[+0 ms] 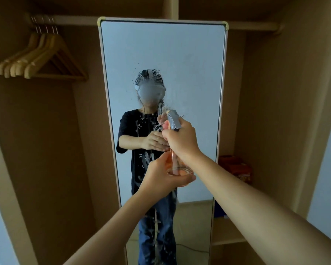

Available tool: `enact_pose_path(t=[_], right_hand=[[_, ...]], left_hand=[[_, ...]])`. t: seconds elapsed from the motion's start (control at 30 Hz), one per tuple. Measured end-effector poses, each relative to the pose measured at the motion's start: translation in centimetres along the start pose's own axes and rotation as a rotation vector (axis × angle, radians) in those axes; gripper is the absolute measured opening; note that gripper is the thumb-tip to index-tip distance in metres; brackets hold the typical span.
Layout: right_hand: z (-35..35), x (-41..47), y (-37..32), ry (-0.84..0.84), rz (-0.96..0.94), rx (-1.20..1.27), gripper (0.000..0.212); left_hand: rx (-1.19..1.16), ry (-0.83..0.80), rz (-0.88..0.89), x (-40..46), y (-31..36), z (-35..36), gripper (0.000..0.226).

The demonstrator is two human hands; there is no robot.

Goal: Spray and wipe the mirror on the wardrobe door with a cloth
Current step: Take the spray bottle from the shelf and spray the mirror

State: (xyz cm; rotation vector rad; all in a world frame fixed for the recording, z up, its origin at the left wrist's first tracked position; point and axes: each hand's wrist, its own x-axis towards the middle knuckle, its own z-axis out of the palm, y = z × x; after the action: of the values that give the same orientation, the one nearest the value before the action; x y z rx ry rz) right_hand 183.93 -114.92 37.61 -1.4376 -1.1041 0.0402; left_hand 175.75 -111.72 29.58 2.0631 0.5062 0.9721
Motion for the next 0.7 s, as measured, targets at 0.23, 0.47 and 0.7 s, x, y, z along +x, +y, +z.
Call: enact_pose_path(t=[0.23, 0.47, 0.7], right_hand=[[2.2, 0.0, 0.3, 0.066, 0.004, 0.039, 0.006], [3.2, 0.1, 0.8, 0.126, -0.014, 0.041, 0.008], [2.3, 0.4, 1.2, 0.105, 0.005, 0.054, 0.009]], left_hand=[[0.027, 0.008, -0.018, -0.7, -0.5, -1.7, 0.042], [0.013, -0.002, -0.013, -0.9, -0.7, -2.3, 0.04], [0.038, -0.013, -0.013, -0.5, -0.6, -1.7, 0.038]])
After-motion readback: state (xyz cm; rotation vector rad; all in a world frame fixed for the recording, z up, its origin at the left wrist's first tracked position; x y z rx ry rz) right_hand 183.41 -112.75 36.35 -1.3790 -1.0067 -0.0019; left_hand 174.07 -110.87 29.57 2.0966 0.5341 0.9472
